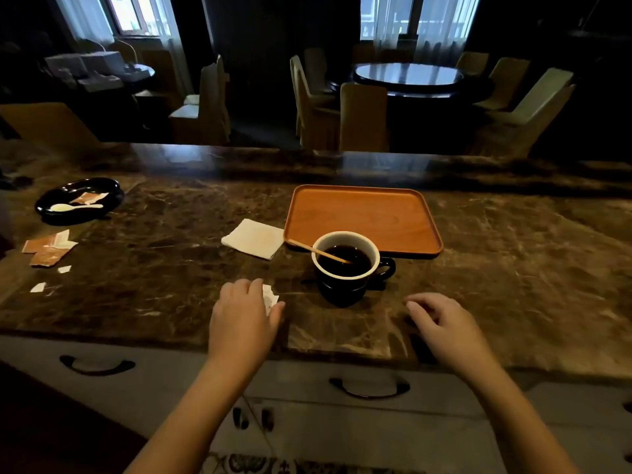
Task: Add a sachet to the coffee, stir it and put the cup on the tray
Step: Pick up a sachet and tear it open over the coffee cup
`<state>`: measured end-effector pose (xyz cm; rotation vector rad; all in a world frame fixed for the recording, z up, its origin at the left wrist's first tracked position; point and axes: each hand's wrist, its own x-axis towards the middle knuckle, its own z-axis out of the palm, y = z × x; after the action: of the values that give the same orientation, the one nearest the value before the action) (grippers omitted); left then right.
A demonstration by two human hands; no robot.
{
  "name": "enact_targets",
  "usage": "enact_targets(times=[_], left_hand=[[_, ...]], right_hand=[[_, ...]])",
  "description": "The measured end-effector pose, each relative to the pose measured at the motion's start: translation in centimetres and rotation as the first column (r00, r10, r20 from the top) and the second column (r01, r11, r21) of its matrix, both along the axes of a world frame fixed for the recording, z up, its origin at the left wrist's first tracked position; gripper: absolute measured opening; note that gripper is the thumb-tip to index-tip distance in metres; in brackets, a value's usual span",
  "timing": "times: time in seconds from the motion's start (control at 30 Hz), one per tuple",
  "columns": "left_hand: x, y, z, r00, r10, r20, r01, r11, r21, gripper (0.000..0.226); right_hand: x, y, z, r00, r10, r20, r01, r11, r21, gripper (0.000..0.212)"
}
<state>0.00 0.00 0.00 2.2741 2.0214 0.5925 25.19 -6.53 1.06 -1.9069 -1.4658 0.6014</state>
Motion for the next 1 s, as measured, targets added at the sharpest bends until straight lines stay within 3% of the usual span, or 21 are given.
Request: enact_targets(times=[0.1,0.33,0.43,0.5,0.8,0.9,1.0], left_hand=[[0.3,0.7,-1.0,0.986,0.048,-0.162,-0.064,0.994,-0.093,0.053],[-0.1,1.3,-1.1,0.989,0.025,-0.149,-0.031,0.999,-0.036,0.031],[-0.2,1.1,-1.0,0.990,-0.015,-0.137,0.014,1.000,-0.004,0.024],[-0.4,1.0,-1.1,0.993,-0.037,-0.110,0.040,0.999,0.026,0.022],[-1.2,0.9,-1.8,0.953,-0.026,0.300,-0.023,0.987,0.158,0.013],[-0.6,0.6,-1.8,0.866,-0.011,0.501,-0.051,0.992,0.111,0.015],[0.4,-0.3,-1.1,0.702,0.063,0.709,-0.044,0.998,-0.045,0.017]], right_hand=[[-0.5,1.6,-1.6,0.986,-0.008,0.166,0.008,1.000,0.001,0.034],[-2.5,1.1,-4.8,0.872,0.040,0.487,-0.042,0.999,-0.007,0.060],[-2.5,1.1,-5.3,0.845,0.054,0.531,-0.061,0.998,-0.005,0.079],[-2.5,1.2,-5.6,0.839,0.041,0.542,-0.054,0.999,0.008,0.079],[-2.5,1.2,-6.0,0.833,-0.006,0.554,-0.031,0.998,0.057,0.073],[-2.5,1.2,-6.1,0.828,-0.017,0.560,-0.019,0.998,0.059,0.070],[-2.5,1.1,-6.2,0.835,-0.048,0.548,0.000,0.996,0.088,0.064]])
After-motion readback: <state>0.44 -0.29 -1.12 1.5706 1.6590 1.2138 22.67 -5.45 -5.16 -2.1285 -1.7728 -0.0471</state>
